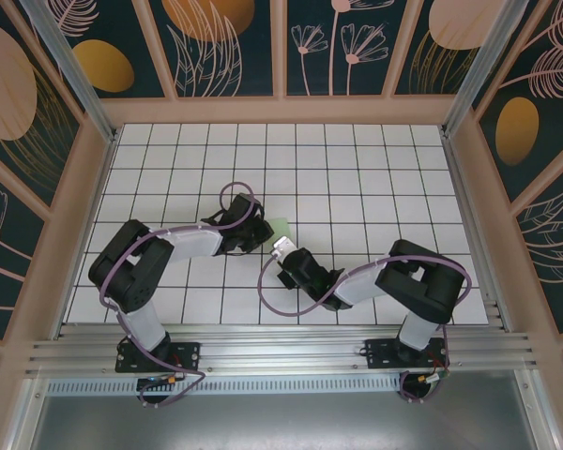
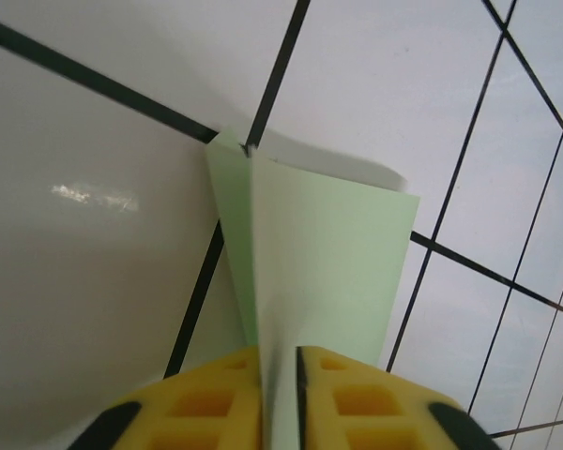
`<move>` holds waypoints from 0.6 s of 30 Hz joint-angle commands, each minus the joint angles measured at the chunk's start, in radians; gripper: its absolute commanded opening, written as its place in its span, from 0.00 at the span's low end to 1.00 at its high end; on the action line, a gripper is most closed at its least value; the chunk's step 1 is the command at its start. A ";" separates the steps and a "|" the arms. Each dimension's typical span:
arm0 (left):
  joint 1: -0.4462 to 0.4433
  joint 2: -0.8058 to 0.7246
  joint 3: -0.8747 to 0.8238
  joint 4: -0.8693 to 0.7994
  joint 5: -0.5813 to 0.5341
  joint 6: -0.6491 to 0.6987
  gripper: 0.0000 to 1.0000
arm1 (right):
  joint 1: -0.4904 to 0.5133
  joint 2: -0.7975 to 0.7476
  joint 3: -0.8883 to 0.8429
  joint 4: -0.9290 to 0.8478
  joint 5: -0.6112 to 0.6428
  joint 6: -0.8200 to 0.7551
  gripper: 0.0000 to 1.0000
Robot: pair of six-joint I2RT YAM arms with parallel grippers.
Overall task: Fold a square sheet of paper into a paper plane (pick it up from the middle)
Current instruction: Fold the wing for the fifth time at the center of the table.
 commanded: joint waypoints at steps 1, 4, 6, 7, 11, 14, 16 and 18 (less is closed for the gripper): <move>-0.002 -0.080 0.024 -0.057 -0.063 0.023 0.32 | -0.016 0.002 -0.019 0.075 -0.037 0.062 0.00; -0.003 -0.142 0.011 -0.088 -0.126 0.038 0.45 | -0.055 -0.027 -0.053 0.142 -0.147 0.127 0.00; -0.002 -0.191 -0.013 -0.098 -0.175 0.045 0.53 | -0.082 -0.043 -0.075 0.192 -0.230 0.169 0.00; -0.002 -0.221 -0.032 -0.094 -0.197 0.042 0.56 | -0.094 -0.047 -0.081 0.210 -0.276 0.186 0.00; -0.002 -0.317 -0.118 -0.031 -0.239 0.023 0.61 | -0.144 -0.041 -0.096 0.282 -0.420 0.290 0.00; -0.002 -0.361 -0.165 0.020 -0.238 0.011 0.61 | -0.175 -0.023 -0.097 0.314 -0.480 0.361 0.00; -0.002 -0.374 -0.183 0.040 -0.233 0.009 0.61 | -0.191 -0.013 -0.098 0.327 -0.513 0.402 0.00; -0.002 -0.377 -0.194 0.064 -0.215 0.011 0.60 | -0.200 -0.003 -0.101 0.347 -0.537 0.437 0.00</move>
